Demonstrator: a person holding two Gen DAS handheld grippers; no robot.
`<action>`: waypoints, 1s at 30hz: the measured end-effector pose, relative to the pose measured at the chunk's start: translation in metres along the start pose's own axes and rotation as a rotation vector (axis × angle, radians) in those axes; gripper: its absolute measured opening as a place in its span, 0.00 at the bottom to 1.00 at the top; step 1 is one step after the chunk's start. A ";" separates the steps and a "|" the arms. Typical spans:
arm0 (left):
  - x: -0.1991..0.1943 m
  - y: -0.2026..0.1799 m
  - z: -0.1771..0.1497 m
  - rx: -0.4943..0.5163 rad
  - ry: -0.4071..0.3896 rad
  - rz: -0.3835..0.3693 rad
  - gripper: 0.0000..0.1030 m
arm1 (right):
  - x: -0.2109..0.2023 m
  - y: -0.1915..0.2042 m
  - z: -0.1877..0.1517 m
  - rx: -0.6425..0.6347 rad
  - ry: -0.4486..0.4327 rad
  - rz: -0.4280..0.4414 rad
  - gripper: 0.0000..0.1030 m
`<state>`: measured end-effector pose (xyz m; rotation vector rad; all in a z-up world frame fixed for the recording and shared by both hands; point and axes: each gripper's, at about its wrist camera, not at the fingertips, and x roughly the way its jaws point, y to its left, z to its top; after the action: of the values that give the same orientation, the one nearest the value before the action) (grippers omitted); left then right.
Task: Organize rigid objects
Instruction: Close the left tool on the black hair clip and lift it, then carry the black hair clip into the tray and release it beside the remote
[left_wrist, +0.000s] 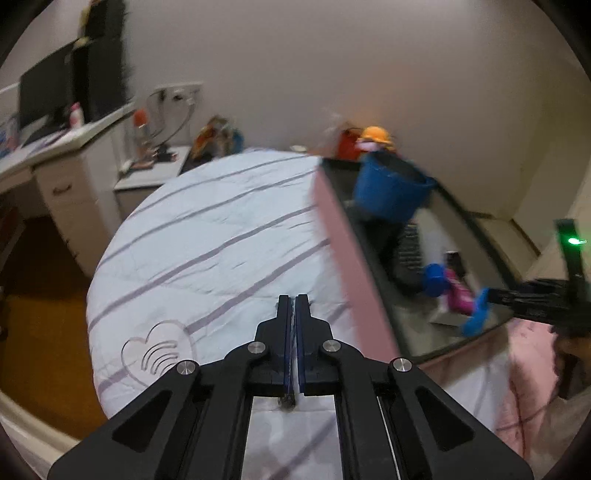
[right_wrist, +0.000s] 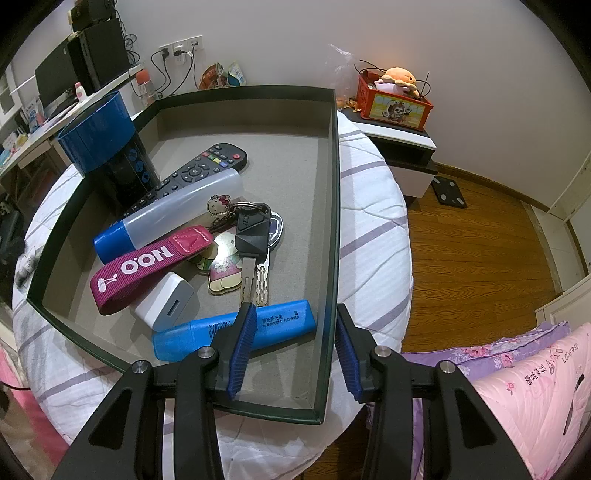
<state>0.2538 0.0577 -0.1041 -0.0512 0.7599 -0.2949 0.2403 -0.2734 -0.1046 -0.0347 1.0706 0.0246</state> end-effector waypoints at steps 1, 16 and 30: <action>0.001 -0.002 0.002 0.015 0.001 0.005 0.02 | 0.000 0.000 -0.001 0.000 0.000 0.001 0.43; 0.035 0.003 -0.023 -0.005 0.124 0.040 0.49 | 0.000 0.001 0.000 0.002 -0.003 0.003 0.43; 0.055 -0.006 -0.031 0.063 0.158 0.101 0.17 | -0.001 0.002 0.001 0.004 -0.003 0.005 0.43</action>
<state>0.2687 0.0387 -0.1625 0.0711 0.9060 -0.2280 0.2408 -0.2710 -0.1038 -0.0286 1.0676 0.0275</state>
